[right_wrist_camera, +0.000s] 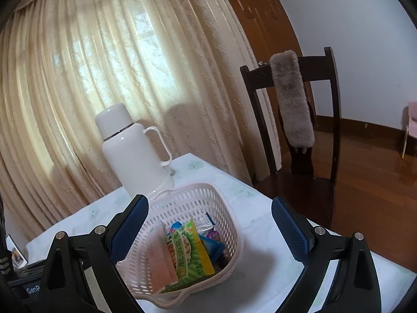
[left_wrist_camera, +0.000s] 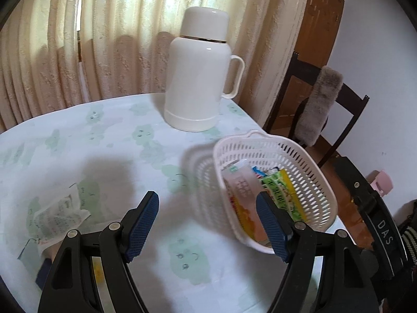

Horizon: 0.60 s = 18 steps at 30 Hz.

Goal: Organize snacks
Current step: 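Withdraw both grippers from the basket back toward the remaining snacks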

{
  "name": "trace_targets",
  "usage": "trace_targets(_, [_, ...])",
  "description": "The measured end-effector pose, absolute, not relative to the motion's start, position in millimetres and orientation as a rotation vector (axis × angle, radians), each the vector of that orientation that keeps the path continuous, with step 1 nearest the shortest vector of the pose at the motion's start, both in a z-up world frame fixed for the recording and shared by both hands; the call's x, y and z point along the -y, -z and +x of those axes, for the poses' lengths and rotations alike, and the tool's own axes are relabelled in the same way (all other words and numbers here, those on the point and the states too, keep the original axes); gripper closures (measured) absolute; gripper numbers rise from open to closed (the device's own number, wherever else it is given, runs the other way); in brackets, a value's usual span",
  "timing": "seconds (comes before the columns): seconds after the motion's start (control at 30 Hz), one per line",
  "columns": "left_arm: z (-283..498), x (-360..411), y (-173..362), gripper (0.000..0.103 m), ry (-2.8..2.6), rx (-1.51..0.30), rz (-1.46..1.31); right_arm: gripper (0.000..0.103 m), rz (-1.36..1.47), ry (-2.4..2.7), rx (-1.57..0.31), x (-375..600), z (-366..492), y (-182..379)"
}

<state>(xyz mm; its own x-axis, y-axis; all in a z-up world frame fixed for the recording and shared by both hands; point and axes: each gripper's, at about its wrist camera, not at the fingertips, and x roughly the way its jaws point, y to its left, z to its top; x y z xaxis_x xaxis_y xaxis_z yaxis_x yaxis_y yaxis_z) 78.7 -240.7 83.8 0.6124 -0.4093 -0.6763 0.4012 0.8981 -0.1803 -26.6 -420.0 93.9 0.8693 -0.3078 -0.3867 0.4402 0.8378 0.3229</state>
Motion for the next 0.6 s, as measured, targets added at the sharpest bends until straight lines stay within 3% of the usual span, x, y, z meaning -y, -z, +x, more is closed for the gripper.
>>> trace_targets(0.6, [67.2,219.8,-82.7,0.029,0.382,-0.755,0.055,0.008,0.315,0.323,-0.356,398.5,-15.9,-89.3])
